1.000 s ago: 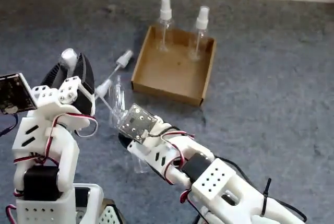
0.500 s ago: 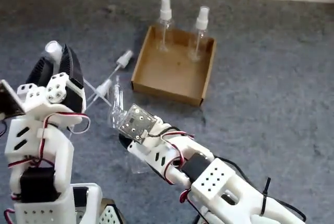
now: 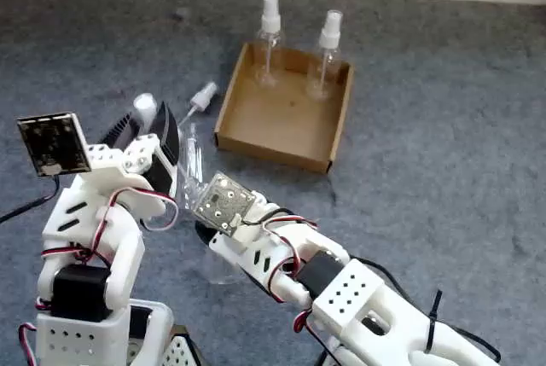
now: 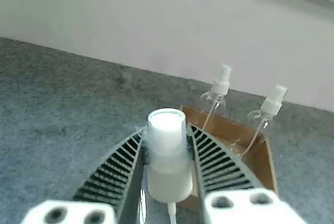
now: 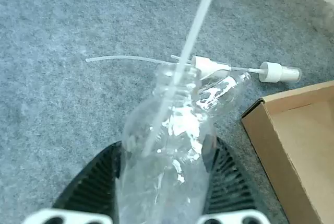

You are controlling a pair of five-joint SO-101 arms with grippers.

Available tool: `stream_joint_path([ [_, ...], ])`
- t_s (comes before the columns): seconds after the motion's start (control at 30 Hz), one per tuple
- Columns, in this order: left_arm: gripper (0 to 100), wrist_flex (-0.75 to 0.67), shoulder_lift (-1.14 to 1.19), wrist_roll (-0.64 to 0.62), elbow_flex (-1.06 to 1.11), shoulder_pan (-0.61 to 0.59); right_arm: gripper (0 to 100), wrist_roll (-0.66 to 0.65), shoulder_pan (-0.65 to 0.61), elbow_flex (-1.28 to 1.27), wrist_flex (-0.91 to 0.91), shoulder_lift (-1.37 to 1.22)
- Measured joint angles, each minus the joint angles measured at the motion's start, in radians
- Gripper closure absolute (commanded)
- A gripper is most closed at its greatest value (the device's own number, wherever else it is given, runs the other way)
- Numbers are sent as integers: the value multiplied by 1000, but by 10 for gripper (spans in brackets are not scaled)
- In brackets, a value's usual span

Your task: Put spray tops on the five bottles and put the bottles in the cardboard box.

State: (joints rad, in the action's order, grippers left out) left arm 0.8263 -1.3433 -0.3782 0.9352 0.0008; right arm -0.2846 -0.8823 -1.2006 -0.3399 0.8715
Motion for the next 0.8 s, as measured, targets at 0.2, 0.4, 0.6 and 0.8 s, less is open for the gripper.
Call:
stream_joint_path([
  [0.2, 996, 0, 5, -8, 92, 6, 995, 89, 63, -2, -2, -2],
  [0.4, 996, -26, -8, 23, 170, 63, 995, 124, 63, -5, -2, 91],
  [0.6, 996, -51, -8, 92, 226, 204, 995, 124, 68, -60, -3, 155],
  [0.8, 996, -55, -8, 95, 264, 218, 995, 124, 72, -77, -3, 164],
])
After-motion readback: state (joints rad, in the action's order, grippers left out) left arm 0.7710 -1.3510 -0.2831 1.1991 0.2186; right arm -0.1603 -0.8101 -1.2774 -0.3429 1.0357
